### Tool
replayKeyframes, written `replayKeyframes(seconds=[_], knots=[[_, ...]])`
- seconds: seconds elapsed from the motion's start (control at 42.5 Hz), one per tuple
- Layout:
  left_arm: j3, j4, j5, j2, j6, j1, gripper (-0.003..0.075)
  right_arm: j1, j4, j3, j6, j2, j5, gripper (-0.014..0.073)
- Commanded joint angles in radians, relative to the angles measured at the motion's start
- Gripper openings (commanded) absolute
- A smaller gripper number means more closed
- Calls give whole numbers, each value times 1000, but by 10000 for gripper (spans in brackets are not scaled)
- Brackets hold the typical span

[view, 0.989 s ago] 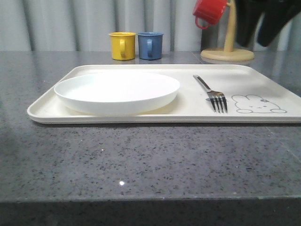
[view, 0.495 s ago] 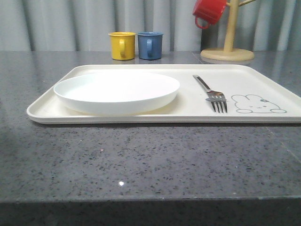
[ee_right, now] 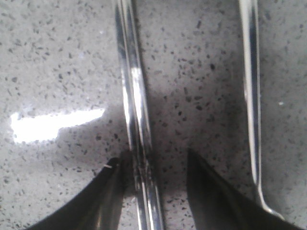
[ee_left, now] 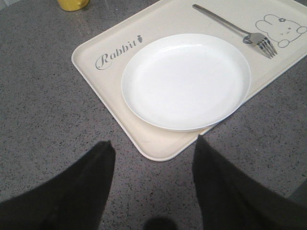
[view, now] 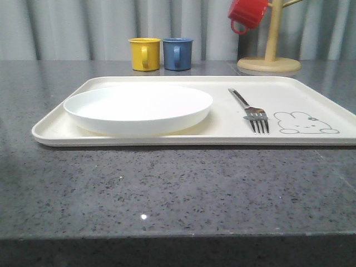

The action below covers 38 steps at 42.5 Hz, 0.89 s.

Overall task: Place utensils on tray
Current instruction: 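Open the right gripper and lift it away from the fork, then carry the chopsticks with the right gripper and set them beside the fork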

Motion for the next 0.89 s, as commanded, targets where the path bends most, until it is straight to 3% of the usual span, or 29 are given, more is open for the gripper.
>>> replayKeyframes(seconds=[0.0, 0.141, 0.236, 0.471, 0.683, 0.871], knots=[[-26, 1, -68, -2, -10, -8, 363, -4, 46, -18, -32, -21, -11, 294], [-26, 1, -68, -2, -10, -8, 363, -4, 59, -20, -32, -26, -6, 117], [-26, 1, -68, -2, -10, -8, 363, -4, 59, -20, -32, -27, 10, 52], [-26, 1, -68, -2, -10, -8, 363, 111, 141, -23, -74, -101, 55, 47], [-26, 1, -68, -2, -10, -8, 363, 260, 324, -79, -72, -86, 22, 47], [-26, 1, -68, -2, -10, -8, 363, 285, 417, -91, -44, -47, -44, 47]])
